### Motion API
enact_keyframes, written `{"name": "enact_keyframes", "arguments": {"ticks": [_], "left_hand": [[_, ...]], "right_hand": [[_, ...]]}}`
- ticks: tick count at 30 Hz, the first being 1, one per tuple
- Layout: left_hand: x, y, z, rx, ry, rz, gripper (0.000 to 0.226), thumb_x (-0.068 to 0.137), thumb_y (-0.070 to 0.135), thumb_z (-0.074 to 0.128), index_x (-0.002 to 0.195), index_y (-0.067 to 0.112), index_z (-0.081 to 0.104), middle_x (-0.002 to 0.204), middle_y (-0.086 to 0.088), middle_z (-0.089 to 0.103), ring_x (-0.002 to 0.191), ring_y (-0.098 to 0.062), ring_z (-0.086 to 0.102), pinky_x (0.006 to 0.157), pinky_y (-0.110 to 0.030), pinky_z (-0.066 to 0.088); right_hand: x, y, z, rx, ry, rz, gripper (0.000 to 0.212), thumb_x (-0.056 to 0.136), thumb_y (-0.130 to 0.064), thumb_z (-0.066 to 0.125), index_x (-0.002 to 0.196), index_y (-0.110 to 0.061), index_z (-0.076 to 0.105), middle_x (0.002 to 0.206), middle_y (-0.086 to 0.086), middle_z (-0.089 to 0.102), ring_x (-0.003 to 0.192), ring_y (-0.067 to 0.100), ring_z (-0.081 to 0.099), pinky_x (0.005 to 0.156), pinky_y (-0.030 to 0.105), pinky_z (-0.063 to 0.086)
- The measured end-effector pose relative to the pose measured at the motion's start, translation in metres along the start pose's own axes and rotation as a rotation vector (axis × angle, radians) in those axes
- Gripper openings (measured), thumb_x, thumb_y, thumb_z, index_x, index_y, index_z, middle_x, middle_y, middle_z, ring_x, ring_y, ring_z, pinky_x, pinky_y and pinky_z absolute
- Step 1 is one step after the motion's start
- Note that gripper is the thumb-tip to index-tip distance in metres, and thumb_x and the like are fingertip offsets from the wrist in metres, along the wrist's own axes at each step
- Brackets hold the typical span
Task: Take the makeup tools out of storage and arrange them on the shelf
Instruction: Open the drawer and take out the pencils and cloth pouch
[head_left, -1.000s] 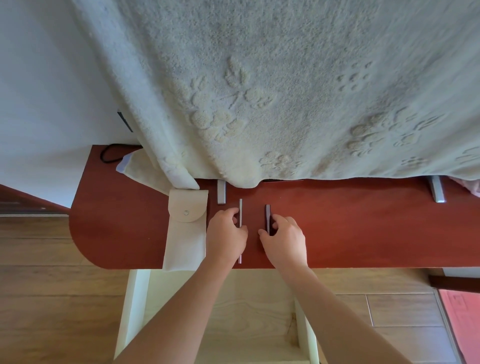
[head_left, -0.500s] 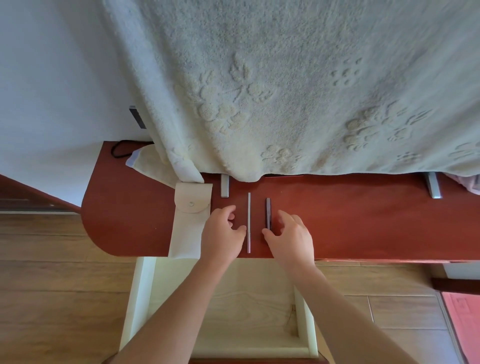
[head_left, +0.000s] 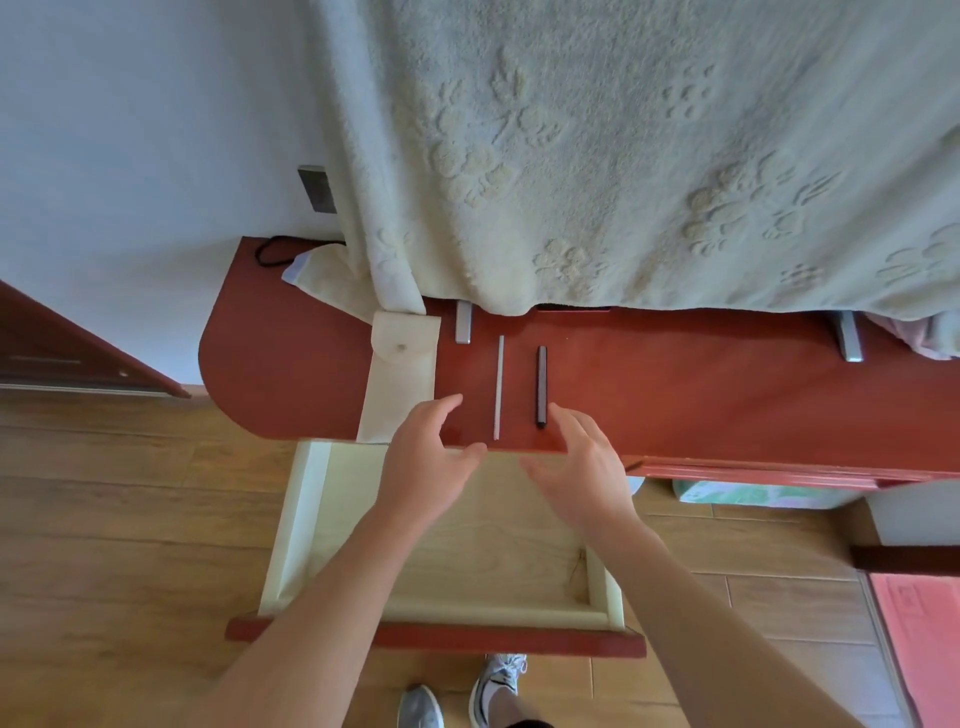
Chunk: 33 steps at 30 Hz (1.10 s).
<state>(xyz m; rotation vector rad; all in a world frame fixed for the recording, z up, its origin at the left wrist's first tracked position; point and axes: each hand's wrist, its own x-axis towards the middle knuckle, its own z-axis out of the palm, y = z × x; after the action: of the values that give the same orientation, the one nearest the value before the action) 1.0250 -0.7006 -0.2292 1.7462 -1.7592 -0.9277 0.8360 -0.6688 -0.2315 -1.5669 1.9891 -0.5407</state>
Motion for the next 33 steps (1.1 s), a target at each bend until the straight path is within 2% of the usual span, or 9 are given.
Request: {"name": "enact_keyframes", "arguments": {"ticks": [3, 8, 15, 25, 29, 33], "left_hand": [[-0.024, -0.013, -0.007, -0.001, -0.034, 0.043, 0.068, 0.082, 0.034, 0.078, 0.143, 0.027, 0.047, 0.141, 0.012, 0.051, 0.129, -0.006, 0.047, 0.108, -0.024, 0.037], [-0.067, -0.046, -0.024, 0.066, -0.173, 0.107, 0.081, 0.081, 0.048, 0.076, 0.149, 0.033, 0.036, 0.150, 0.016, 0.041, 0.139, -0.005, 0.035, 0.113, -0.025, 0.027], [-0.127, -0.093, -0.042, 0.192, -0.261, 0.084, 0.085, 0.079, 0.056, 0.074, 0.150, 0.038, 0.031, 0.150, 0.013, 0.042, 0.139, -0.011, 0.037, 0.114, -0.035, 0.035], [-0.167, -0.124, -0.039, 0.258, -0.263, 0.033, 0.064, 0.081, 0.051, 0.074, 0.136, 0.027, 0.054, 0.131, 0.010, 0.057, 0.123, -0.012, 0.050, 0.106, -0.034, 0.043], [-0.173, -0.130, -0.035, 0.317, -0.223, 0.090, 0.045, 0.082, 0.045, 0.075, 0.121, 0.025, 0.066, 0.120, 0.011, 0.063, 0.114, -0.011, 0.054, 0.102, -0.030, 0.042], [-0.175, -0.133, -0.032, 0.337, -0.185, 0.110, 0.034, 0.082, 0.039, 0.077, 0.113, 0.026, 0.070, 0.114, 0.011, 0.064, 0.110, -0.013, 0.055, 0.099, -0.032, 0.044]], "right_hand": [[-0.027, -0.002, 0.007, -0.035, -0.039, -0.023, 0.075, 0.084, -0.044, 0.069, 0.148, -0.023, 0.036, 0.148, -0.011, 0.039, 0.135, 0.011, 0.039, 0.108, 0.034, 0.040], [-0.082, 0.000, 0.026, -0.057, -0.095, -0.031, 0.075, 0.084, -0.046, 0.069, 0.147, -0.021, 0.037, 0.146, -0.009, 0.041, 0.135, 0.013, 0.039, 0.108, 0.029, 0.037], [-0.153, 0.006, 0.053, -0.066, -0.145, -0.031, 0.069, 0.085, -0.043, 0.068, 0.146, -0.024, 0.041, 0.144, -0.013, 0.042, 0.132, 0.010, 0.041, 0.104, 0.024, 0.036], [-0.189, 0.018, 0.081, -0.071, -0.142, 0.023, 0.062, 0.086, -0.040, 0.067, 0.142, -0.024, 0.045, 0.138, -0.012, 0.048, 0.128, 0.009, 0.044, 0.102, 0.024, 0.038], [-0.191, 0.019, 0.086, -0.081, -0.113, 0.018, 0.059, 0.087, -0.038, 0.067, 0.140, -0.021, 0.049, 0.134, -0.011, 0.050, 0.126, 0.009, 0.044, 0.101, 0.024, 0.038], [-0.192, 0.021, 0.090, -0.099, -0.087, 0.005, 0.051, 0.085, -0.036, 0.068, 0.132, -0.019, 0.058, 0.123, -0.012, 0.055, 0.116, 0.007, 0.047, 0.093, 0.020, 0.039]]}}
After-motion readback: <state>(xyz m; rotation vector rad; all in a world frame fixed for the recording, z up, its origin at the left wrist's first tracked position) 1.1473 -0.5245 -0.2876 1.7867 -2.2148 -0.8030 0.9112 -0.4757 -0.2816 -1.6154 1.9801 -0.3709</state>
